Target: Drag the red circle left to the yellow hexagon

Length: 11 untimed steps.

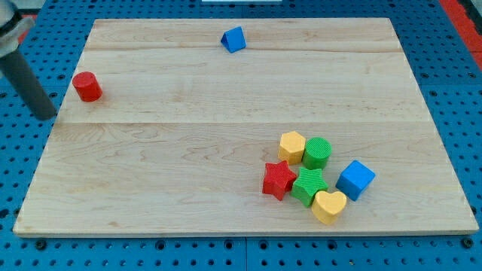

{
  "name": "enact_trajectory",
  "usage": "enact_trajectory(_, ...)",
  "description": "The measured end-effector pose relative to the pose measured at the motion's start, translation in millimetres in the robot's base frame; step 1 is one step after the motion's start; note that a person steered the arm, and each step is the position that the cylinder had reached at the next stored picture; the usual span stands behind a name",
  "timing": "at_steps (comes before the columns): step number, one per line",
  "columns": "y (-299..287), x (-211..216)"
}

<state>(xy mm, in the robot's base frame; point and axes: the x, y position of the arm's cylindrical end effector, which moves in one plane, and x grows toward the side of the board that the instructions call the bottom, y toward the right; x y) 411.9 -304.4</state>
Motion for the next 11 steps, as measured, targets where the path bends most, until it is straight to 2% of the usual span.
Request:
enact_trajectory(1,16,-31)
enact_trajectory(2,53,-36)
enact_trajectory(3,138,-37)
enact_trajectory(4,143,-79)
enact_trajectory(5,156,-101)
enact_trajectory(7,288,17)
enact_trajectory(8,344,58)
enact_trajectory(10,330,-4)
enact_trajectory(11,277,14)
